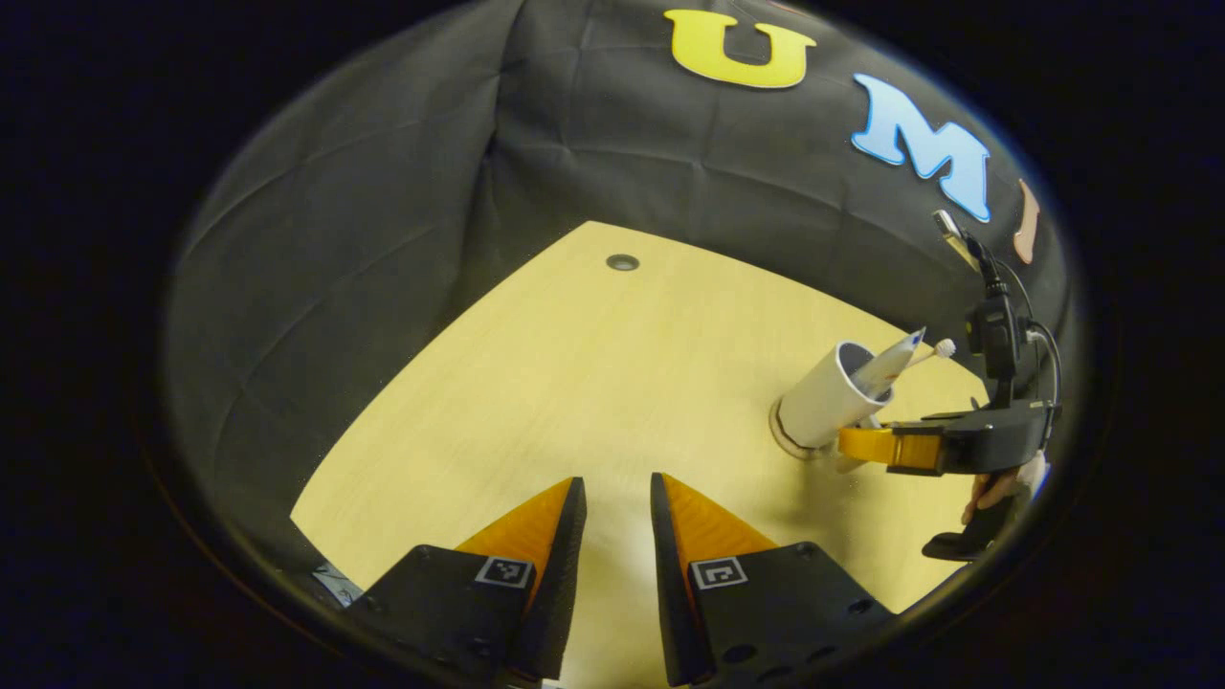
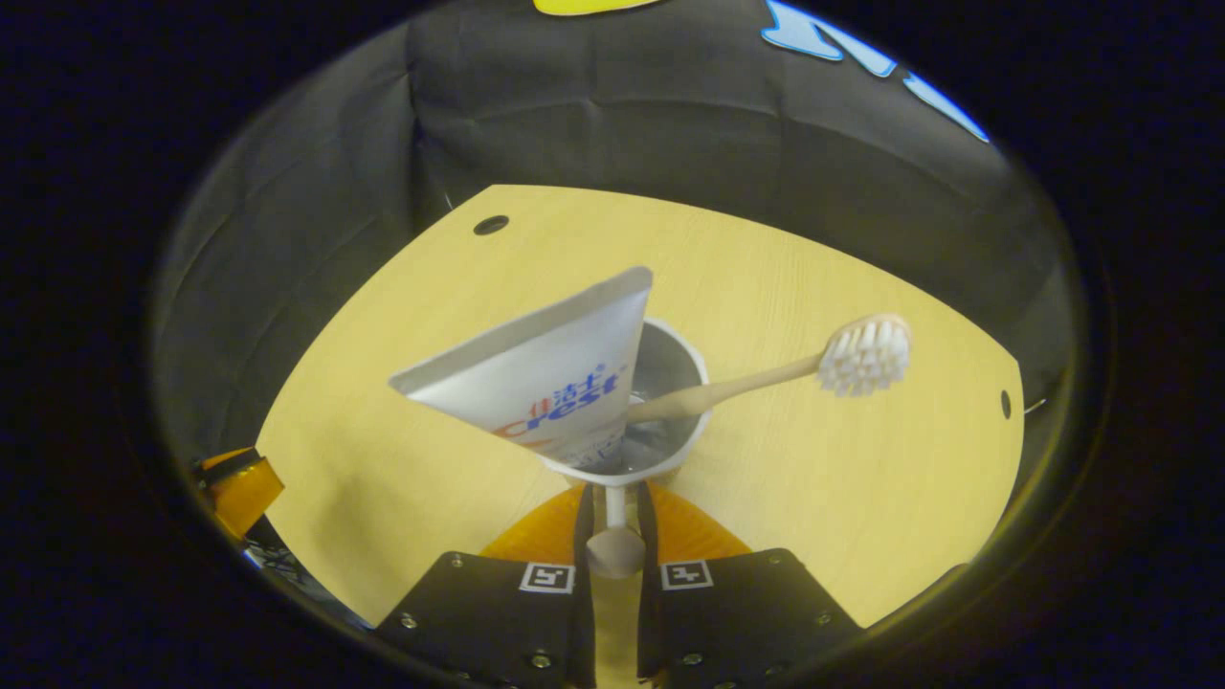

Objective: Put the toothbrush and toothpaste on the desktop into the cup, then pick up the cup and place it on the coaster on the desktop.

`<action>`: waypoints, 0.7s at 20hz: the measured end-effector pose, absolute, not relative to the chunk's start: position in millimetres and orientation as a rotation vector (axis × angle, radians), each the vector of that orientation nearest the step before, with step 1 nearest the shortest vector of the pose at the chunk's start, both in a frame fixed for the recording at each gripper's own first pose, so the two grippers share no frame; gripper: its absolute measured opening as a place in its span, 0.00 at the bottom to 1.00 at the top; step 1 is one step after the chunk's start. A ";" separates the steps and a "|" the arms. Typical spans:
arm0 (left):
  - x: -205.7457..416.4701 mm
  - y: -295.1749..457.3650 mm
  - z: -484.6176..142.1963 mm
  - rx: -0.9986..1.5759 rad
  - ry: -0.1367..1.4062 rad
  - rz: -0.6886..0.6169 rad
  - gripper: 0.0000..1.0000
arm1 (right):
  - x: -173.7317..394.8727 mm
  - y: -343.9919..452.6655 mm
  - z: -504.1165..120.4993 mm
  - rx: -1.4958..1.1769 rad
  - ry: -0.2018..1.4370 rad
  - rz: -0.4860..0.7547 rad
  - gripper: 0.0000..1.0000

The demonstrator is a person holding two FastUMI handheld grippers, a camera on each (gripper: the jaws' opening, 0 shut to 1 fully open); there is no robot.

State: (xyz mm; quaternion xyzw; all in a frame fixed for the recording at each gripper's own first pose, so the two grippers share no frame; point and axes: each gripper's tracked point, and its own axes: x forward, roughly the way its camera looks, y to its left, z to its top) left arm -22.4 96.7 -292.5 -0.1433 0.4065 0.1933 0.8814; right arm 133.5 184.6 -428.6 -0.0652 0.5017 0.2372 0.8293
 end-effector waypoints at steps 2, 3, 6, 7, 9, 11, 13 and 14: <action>-28.6 101.9 -295.8 -0.304 0.848 0.422 0.46 | 133.4 184.4 -427.9 -0.147 1.061 0.493 0.18; -33.0 106.6 -295.8 -0.306 0.848 0.429 0.46 | 132.9 186.4 -426.0 -0.148 1.060 0.489 0.18; -38.3 110.9 -293.3 -0.311 0.848 0.440 0.46 | 132.1 184.8 -427.0 -0.157 1.065 0.481 0.18; -37.3 110.2 -293.0 -0.312 0.846 0.438 0.46 | 133.1 186.3 -430.6 -0.159 1.065 0.484 0.19; -36.6 105.7 -291.5 -0.308 0.847 0.426 0.46 | 128.6 181.3 -424.5 -0.142 1.070 0.488 0.25; -30.2 100.4 -293.9 -0.299 0.843 0.409 0.46 | 129.3 180.5 -417.4 -0.118 1.060 0.480 0.31; -17.8 94.9 -297.3 -0.289 0.834 0.381 0.46 | 124.0 177.5 -407.6 -0.100 1.053 0.476 0.29; -11.5 89.3 -296.3 -0.282 0.831 0.363 0.46 | 120.6 175.2 -401.7 -0.088 1.049 0.474 0.29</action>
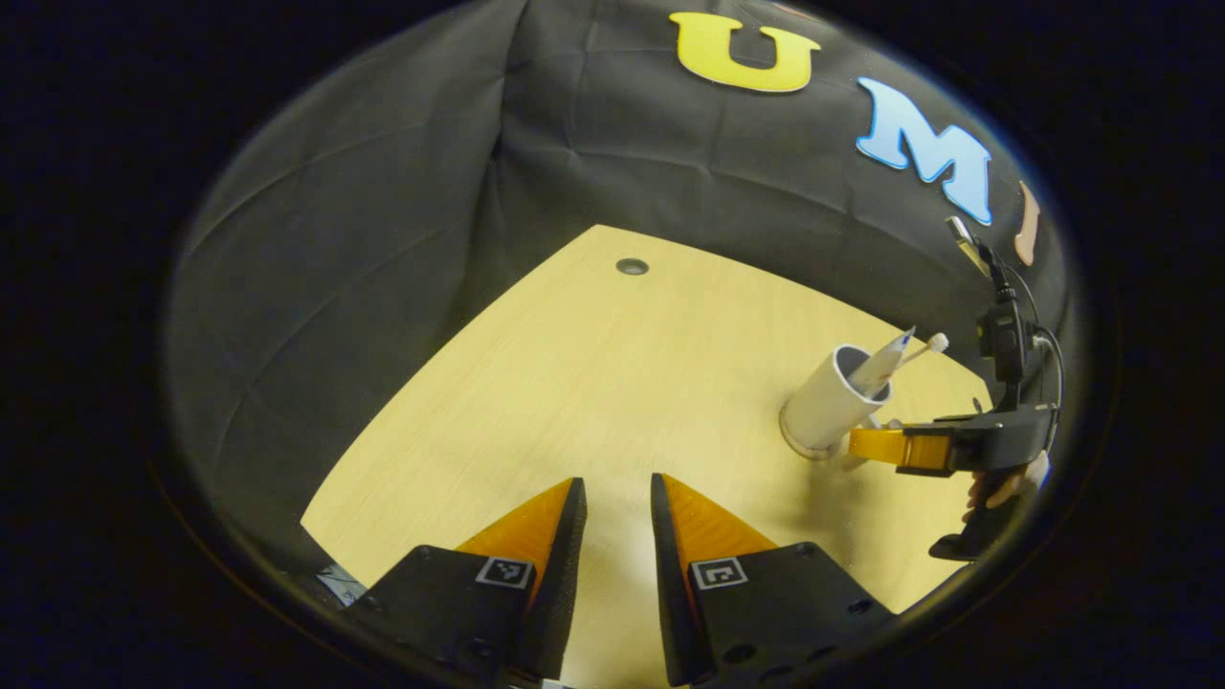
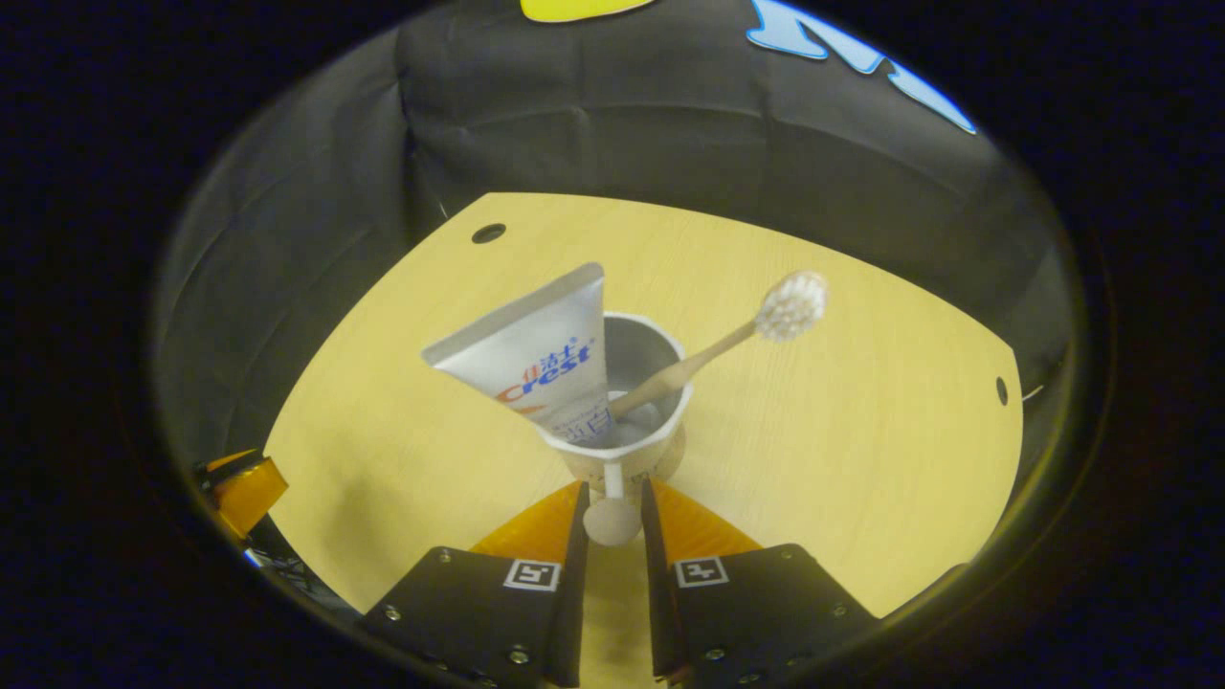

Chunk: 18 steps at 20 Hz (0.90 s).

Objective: Put the toothbrush and toothpaste on the desktop into the cup, then pick up the cup and place it on the coaster on the desktop.

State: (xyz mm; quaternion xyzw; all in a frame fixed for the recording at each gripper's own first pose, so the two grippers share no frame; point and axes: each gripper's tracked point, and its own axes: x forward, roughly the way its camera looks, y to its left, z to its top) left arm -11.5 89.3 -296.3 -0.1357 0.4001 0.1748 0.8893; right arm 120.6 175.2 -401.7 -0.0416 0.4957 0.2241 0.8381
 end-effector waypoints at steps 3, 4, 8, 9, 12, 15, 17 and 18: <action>1.3 62.2 -277.4 -0.248 0.817 0.299 0.46 | 108.1 166.0 -384.2 -0.045 1.031 0.471 0.29; 8.1 53.9 -273.8 -0.236 0.812 0.278 0.46 | 104.1 162.5 -381.9 -0.030 1.025 0.466 0.29; 29.6 12.8 -260.8 -0.211 0.786 0.191 0.46 | 92.7 136.5 -365.2 0.008 0.994 0.409 0.28; 33.1 1.3 -253.8 -0.205 0.775 0.169 0.46 | 90.9 128.8 -358.4 0.025 0.982 0.391 0.29; 48.4 -28.7 -229.5 -0.187 0.731 0.107 0.46 | 92.3 105.0 -328.2 0.064 0.917 0.333 0.28; 63.5 -53.4 -193.9 -0.171 0.662 0.054 0.46 | 94.7 84.4 -284.3 0.119 0.813 0.275 0.28; 75.2 -65.9 -163.2 -0.159 0.597 0.028 0.46 | 102.0 72.2 -249.0 0.130 0.719 0.243 0.31; 82.1 -71.1 -147.5 -0.149 0.565 0.017 0.46 | 104.9 69.4 -233.7 0.134 0.671 0.237 0.28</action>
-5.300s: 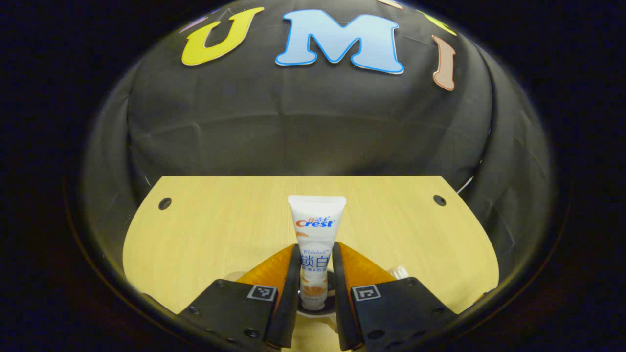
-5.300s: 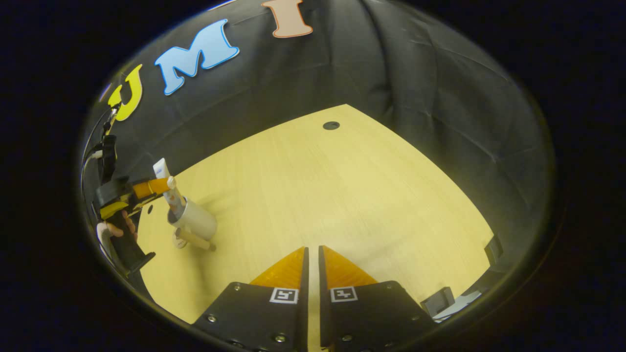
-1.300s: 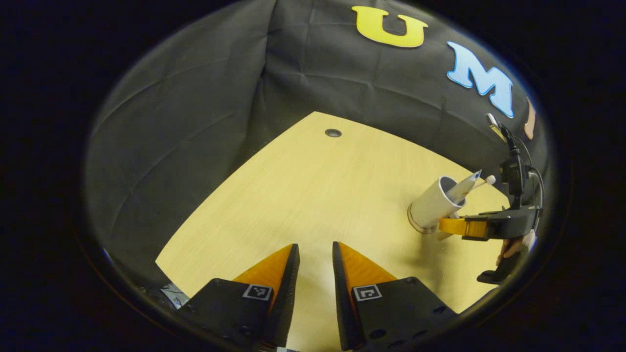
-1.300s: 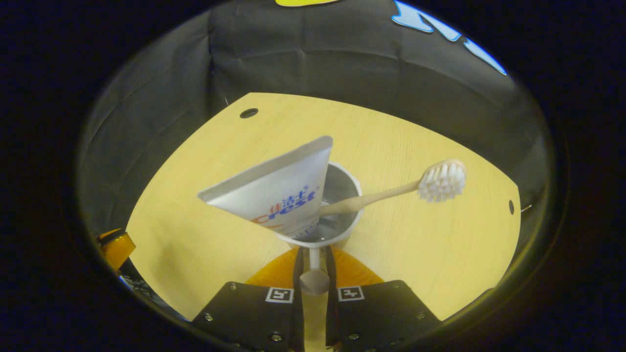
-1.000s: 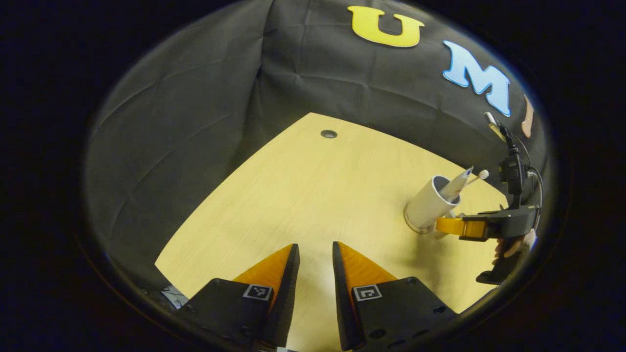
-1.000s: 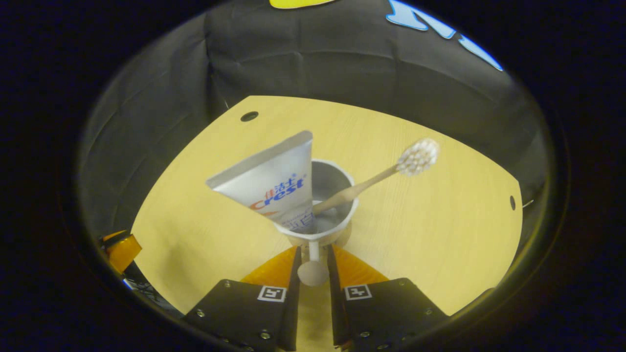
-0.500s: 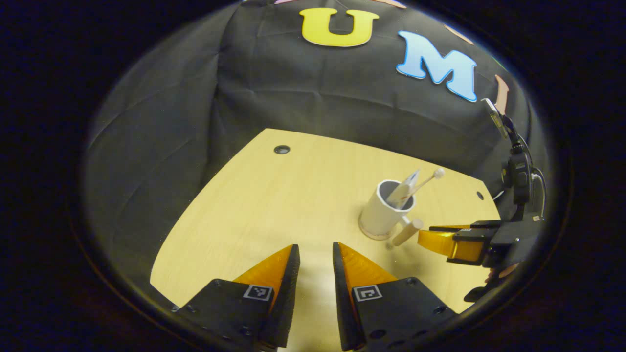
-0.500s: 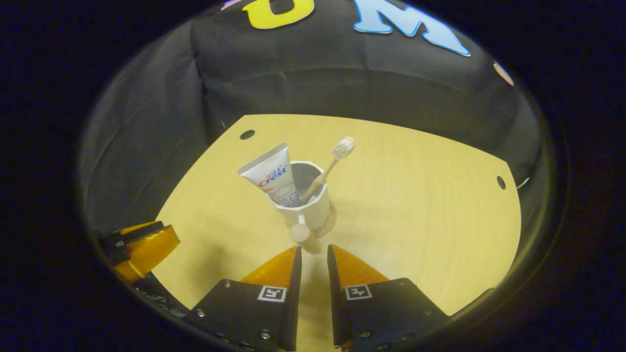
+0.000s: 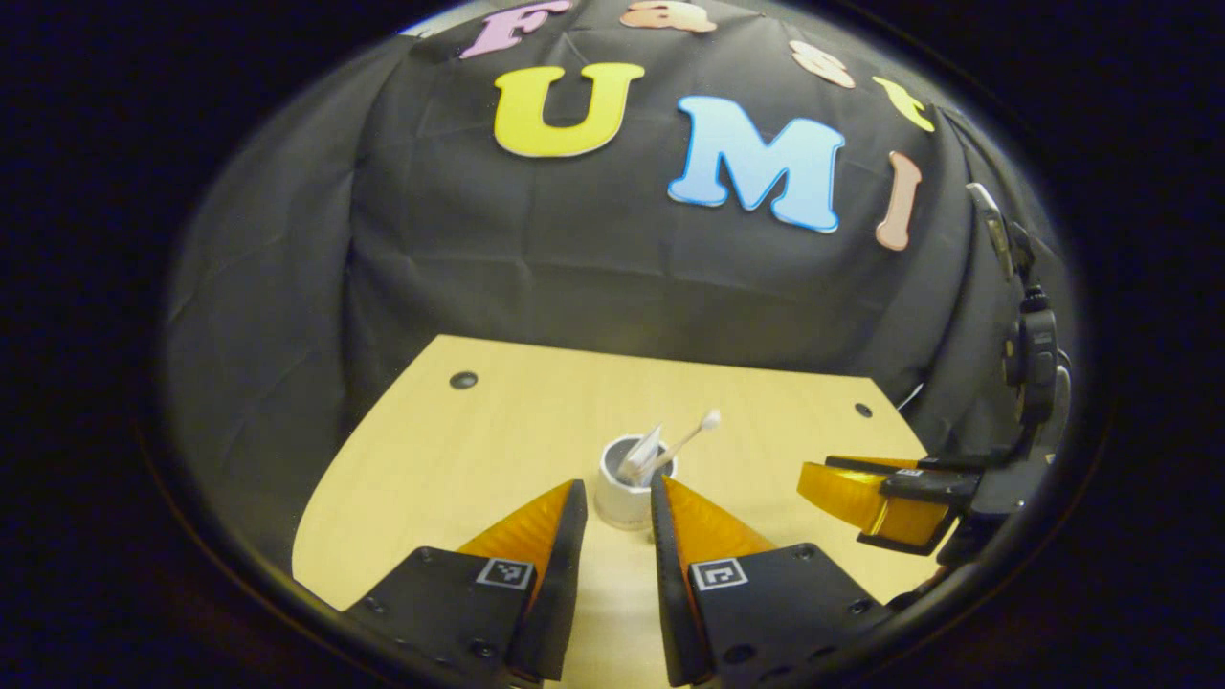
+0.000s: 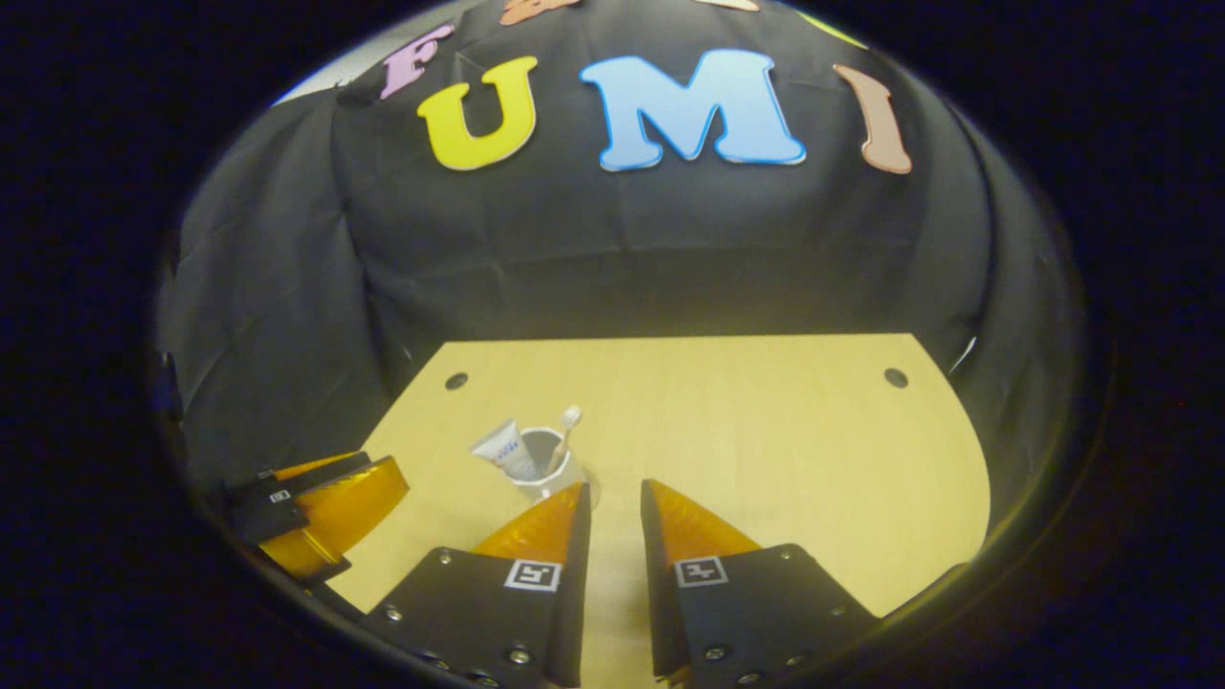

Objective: Put the toothbrush and toothpaste on the desktop into the cup, then pick up the cup and place it on the coaster on the desktop.

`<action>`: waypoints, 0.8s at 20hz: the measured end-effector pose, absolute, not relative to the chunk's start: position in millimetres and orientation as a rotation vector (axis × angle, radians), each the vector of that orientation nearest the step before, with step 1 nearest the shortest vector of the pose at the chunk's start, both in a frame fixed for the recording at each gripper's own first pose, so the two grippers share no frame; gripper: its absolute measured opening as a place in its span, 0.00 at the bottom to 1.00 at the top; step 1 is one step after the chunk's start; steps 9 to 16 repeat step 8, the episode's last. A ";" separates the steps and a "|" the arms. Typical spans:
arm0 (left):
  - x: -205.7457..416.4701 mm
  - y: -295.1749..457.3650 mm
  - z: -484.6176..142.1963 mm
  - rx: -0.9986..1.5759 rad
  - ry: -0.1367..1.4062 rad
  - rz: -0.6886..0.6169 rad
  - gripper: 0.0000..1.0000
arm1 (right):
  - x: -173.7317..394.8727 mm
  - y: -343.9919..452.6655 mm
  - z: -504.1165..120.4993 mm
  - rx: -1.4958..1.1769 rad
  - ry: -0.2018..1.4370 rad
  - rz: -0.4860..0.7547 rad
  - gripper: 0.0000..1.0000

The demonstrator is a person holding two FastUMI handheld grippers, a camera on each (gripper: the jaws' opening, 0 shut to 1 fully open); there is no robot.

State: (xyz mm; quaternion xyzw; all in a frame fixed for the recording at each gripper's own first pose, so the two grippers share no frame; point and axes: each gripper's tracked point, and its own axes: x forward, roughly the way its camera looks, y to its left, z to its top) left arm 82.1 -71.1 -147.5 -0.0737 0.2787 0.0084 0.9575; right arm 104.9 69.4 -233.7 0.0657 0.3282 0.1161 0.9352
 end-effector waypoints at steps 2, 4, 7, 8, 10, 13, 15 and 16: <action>93.2 -77.4 -115.9 -0.126 0.507 0.004 0.45 | 109.0 65.7 -194.6 0.162 0.592 0.239 0.28; 102.4 -84.0 -81.9 -0.117 0.434 -0.012 0.45 | 114.4 58.5 -161.6 0.182 0.500 0.234 0.28; 111.2 -90.2 -26.2 -0.090 0.303 -0.021 0.45 | 111.1 43.1 -117.7 0.186 0.373 0.222 0.28; 112.5 -92.0 -10.8 -0.075 0.268 -0.024 0.45 | 109.5 38.4 -105.6 0.176 0.338 0.219 0.28; 112.5 -92.0 -10.8 -0.075 0.268 -0.024 0.45 | 109.5 38.4 -105.6 0.176 0.338 0.219 0.28; 112.5 -92.0 -10.8 -0.075 0.268 -0.024 0.45 | 109.5 38.4 -105.6 0.176 0.338 0.219 0.28; 112.5 -92.0 -10.8 -0.075 0.268 -0.024 0.45 | 109.5 38.4 -105.6 0.176 0.338 0.219 0.28; 112.5 -92.0 -10.8 -0.075 0.268 -0.024 0.45 | 109.5 38.4 -105.6 0.176 0.338 0.219 0.28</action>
